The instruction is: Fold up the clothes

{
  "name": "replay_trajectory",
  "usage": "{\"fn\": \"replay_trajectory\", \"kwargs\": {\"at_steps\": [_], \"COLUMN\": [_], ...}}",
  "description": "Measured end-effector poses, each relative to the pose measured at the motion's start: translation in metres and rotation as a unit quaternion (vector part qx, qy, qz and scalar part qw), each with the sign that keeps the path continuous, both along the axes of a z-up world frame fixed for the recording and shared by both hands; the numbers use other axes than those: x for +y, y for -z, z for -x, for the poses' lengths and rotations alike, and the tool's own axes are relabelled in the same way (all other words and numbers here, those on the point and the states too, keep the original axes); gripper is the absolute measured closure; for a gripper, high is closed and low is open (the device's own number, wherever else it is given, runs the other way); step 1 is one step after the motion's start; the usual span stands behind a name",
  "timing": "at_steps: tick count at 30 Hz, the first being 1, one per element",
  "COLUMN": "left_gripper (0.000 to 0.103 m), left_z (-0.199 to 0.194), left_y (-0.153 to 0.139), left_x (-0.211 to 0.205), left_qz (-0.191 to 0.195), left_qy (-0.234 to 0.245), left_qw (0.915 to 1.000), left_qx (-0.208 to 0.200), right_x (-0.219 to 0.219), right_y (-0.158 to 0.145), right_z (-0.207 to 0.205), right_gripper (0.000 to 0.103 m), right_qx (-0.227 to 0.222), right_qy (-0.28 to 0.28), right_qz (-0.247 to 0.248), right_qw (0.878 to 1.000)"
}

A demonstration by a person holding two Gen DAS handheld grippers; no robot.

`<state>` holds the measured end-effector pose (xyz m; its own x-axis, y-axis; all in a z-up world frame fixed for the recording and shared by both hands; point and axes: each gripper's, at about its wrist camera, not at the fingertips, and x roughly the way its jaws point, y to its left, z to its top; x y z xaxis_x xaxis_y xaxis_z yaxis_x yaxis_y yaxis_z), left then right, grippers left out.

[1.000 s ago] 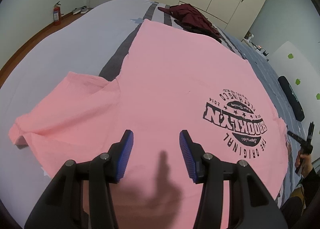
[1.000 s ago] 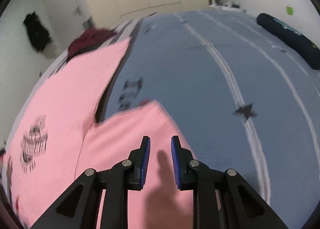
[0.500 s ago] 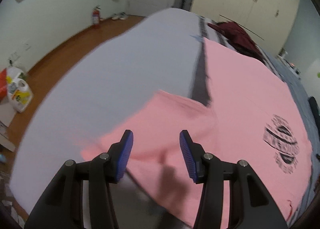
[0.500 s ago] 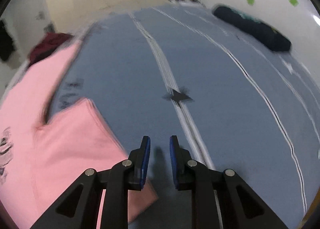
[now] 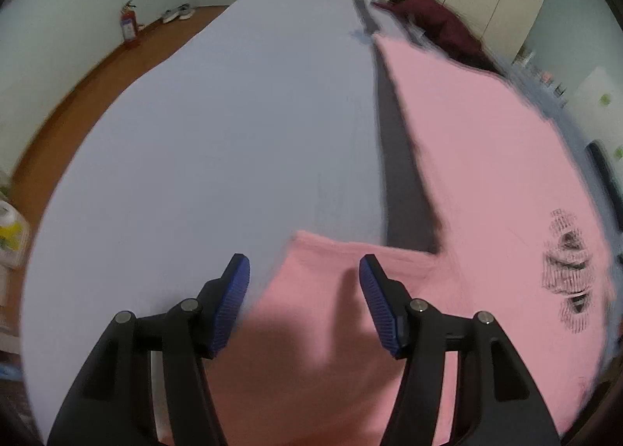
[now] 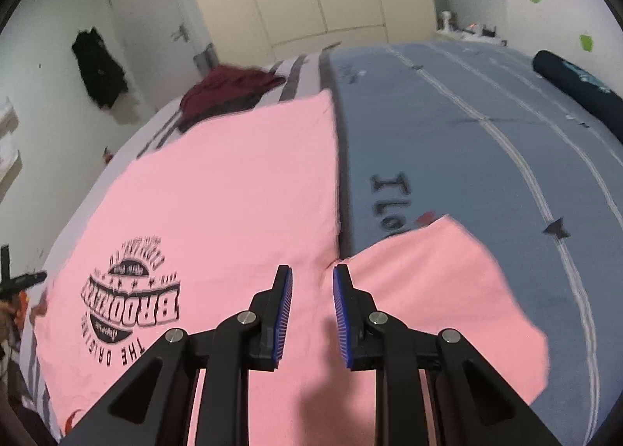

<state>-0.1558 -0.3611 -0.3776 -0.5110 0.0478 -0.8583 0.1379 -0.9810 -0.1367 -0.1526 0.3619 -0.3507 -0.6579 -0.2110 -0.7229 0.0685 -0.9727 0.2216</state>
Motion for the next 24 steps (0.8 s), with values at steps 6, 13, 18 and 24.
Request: {"fn": "replay_trajectory", "kwargs": {"at_steps": [6, 13, 18, 24], "left_gripper": [0.09, 0.103, 0.103, 0.093], "left_z": [0.01, 0.016, 0.027, 0.02], "left_y": [0.013, 0.01, -0.006, -0.01], "left_x": [-0.005, 0.002, -0.001, -0.012], "left_qz": [0.002, 0.043, 0.056, 0.065], "left_qy": [0.025, 0.037, 0.029, -0.004], "left_qw": [0.9996, 0.9984, 0.9976, 0.9978], "left_qx": [-0.01, 0.008, 0.028, 0.0], "right_x": [-0.008, -0.001, 0.003, 0.007], "right_y": [0.013, 0.023, 0.023, 0.028], "right_z": [-0.003, -0.001, -0.004, -0.006], "right_gripper": [0.083, 0.083, 0.083, 0.083], "right_qx": [-0.014, -0.024, -0.026, -0.034], "right_qy": [-0.007, 0.011, 0.014, 0.014], "right_qz": [0.001, 0.003, 0.0, 0.004], "right_qw": [1.0, 1.0, 1.0, 0.999]}}
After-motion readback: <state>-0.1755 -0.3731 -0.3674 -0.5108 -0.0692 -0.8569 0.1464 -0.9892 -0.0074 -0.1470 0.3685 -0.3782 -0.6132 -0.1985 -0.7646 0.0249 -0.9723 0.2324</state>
